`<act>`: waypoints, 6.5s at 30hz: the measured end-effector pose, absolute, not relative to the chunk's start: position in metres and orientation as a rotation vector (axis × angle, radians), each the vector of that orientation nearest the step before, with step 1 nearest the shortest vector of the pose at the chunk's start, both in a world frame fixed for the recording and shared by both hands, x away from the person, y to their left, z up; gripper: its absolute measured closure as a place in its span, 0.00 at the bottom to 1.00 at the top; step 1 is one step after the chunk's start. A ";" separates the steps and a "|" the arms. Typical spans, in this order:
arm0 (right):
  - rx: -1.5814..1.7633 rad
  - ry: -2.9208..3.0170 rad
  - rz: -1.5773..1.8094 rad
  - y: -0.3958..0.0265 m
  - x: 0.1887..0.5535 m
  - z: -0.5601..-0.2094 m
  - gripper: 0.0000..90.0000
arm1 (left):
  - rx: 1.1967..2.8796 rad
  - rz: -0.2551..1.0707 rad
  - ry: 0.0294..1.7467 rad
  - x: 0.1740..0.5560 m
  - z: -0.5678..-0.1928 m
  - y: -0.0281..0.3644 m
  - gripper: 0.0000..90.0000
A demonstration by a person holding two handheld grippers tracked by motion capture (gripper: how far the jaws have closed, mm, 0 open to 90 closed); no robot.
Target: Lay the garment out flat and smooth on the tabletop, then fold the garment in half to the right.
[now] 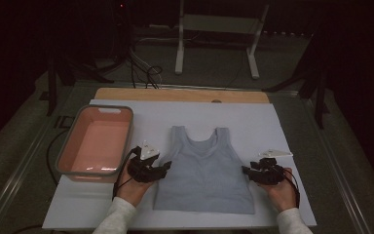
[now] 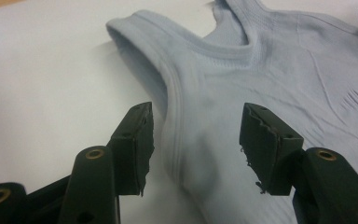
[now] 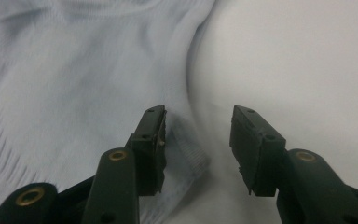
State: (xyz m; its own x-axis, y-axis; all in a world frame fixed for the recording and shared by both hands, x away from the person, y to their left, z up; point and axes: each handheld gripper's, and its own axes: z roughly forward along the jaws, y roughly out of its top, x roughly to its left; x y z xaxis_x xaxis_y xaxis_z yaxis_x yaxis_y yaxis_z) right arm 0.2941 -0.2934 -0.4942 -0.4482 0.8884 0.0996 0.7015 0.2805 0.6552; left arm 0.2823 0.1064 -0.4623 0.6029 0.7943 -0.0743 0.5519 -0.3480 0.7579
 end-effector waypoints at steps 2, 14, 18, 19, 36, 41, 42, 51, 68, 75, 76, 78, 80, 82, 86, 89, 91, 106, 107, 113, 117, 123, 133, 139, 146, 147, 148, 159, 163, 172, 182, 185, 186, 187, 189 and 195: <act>1.464 2.281 0.933 -0.293 0.293 -0.495 0.66 | 2.047 0.385 1.071 0.277 -0.464 0.112 0.51; 1.427 2.281 0.904 -0.292 0.288 -0.487 0.94 | 2.067 0.352 1.104 0.265 -0.478 0.125 0.58; 1.443 2.233 0.881 -0.300 0.286 -0.483 0.94 | 2.074 0.347 1.103 0.266 -0.480 0.123 0.58; 1.443 2.233 0.881 -0.300 0.286 -0.483 0.94 | 2.074 0.347 1.103 0.266 -0.480 0.123 0.58; 1.445 2.211 0.909 -0.313 0.282 -0.479 0.93 | 2.127 0.248 1.065 0.284 -0.497 0.080 0.56; 1.435 2.213 0.911 -0.312 0.282 -0.479 0.93 | 2.149 0.255 1.055 0.286 -0.496 0.079 0.83; 1.438 2.212 0.911 -0.312 0.282 -0.478 0.93 | 2.150 0.267 1.053 0.286 -0.494 0.080 0.88; 1.439 2.171 0.887 -0.315 0.282 -0.476 0.93 | 2.127 0.362 1.042 0.286 -0.468 0.101 0.92; 1.424 2.172 0.912 -0.311 0.273 -0.474 0.87 | 2.068 0.277 1.073 0.273 -0.478 0.106 0.58; 1.454 2.194 0.946 -0.315 0.257 -0.478 0.63 | 2.089 0.177 1.044 0.261 -0.490 0.100 0.57; 1.460 2.201 0.945 -0.315 0.255 -0.479 0.60 | 2.108 0.159 1.041 0.260 -0.494 0.098 0.58; 1.462 2.211 0.934 -0.315 0.252 -0.481 0.57 | 2.152 0.126 1.018 0.258 -0.500 0.094 0.63; 1.462 2.219 0.925 -0.315 0.250 -0.483 0.55 | 2.197 0.105 0.995 0.257 -0.504 0.089 0.76; 1.469 2.220 0.925 -0.316 0.251 -0.484 0.55 | 2.194 0.079 0.984 0.256 -0.502 0.089 0.91; 1.467 2.214 0.936 -0.315 0.251 -0.484 0.53 | 2.155 0.053 0.997 0.251 -0.497 0.099 0.94; 1.468 2.206 0.946 -0.314 0.252 -0.484 0.49 | 2.130 0.025 1.005 0.244 -0.494 0.108 0.94; 1.471 2.197 0.965 -0.314 0.252 -0.483 0.46 | 2.120 0.018 1.012 0.238 -0.493 0.113 0.94; 1.477 2.120 1.039 -0.307 0.257 -0.478 0.24 | 2.001 0.169 1.046 0.232 -0.480 0.132 0.44; 1.477 2.120 1.039 -0.307 0.257 -0.478 0.24 | 2.001 0.169 1.046 0.232 -0.480 0.132 0.41; 1.475 2.101 1.053 -0.306 0.258 -0.478 0.21 | 1.957 0.228 1.073 0.243 -0.481 0.126 0.25; 1.483 2.084 1.084 -0.307 0.258 -0.477 0.21 | 1.952 0.240 1.082 0.248 -0.482 0.121 0.24; 1.478 2.063 1.092 -0.309 0.257 -0.476 0.21 | 1.949 0.273 1.141 0.256 -0.487 0.114 0.31; 1.472 2.050 1.088 -0.311 0.255 -0.477 0.21 | 1.927 0.244 1.227 0.265 -0.496 0.111 0.51; 1.463 2.058 1.081 -0.310 0.255 -0.478 0.22 | 1.870 0.133 1.244 0.270 -0.500 0.116 0.84; 1.462 2.052 1.084 -0.311 0.254 -0.477 0.23 | 1.883 0.152 1.218 0.266 -0.491 0.117 0.95; 1.460 2.050 1.085 -0.311 0.254 -0.477 0.23 | 1.884 0.155 1.218 0.266 -0.490 0.118 0.95; 1.460 2.047 1.085 -0.311 0.254 -0.477 0.23 | 1.882 0.160 1.222 0.265 -0.488 0.120 0.95; 1.469 2.026 1.092 -0.315 0.252 -0.476 0.24 | 1.849 0.214 1.270 0.252 -0.475 0.148 0.95; 1.466 2.027 1.092 -0.314 0.253 -0.476 0.24 | 1.848 0.208 1.262 0.253 -0.471 0.146 0.95; 1.461 2.038 1.090 -0.311 0.254 -0.476 0.24 | 1.849 0.142 1.192 0.256 -0.458 0.132 0.95; 1.450 2.042 1.099 -0.310 0.254 -0.476 0.24 | 1.890 0.059 1.054 0.268 -0.436 0.090 0.95; 1.446 2.043 1.099 -0.310 0.253 -0.476 0.24 | 1.905 0.043 1.012 0.272 -0.431 0.073 0.95; 1.444 2.045 1.100 -0.310 0.254 -0.476 0.24 | 1.910 0.037 0.997 0.274 -0.430 0.066 0.95; 1.442 2.046 1.099 -0.310 0.254 -0.476 0.24 | 1.910 0.031 0.989 0.275 -0.429 0.059 0.95; 1.442 2.046 1.099 -0.310 0.254 -0.477 0.24 | 1.917 0.030 0.974 0.276 -0.429 0.053 0.95; 1.445 2.043 1.102 -0.311 0.253 -0.476 0.24 | 1.955 0.006 0.904 0.286 -0.432 0.014 0.95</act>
State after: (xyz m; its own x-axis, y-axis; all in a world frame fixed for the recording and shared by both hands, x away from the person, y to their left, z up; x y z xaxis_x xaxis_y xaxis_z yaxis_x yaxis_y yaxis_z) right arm 0.2534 -0.3108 -0.4764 -0.3824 0.9171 0.1127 0.5977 0.1525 0.7871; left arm 0.2858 0.0143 -0.4319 0.7268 0.5931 -0.3462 0.5882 -0.2772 0.7597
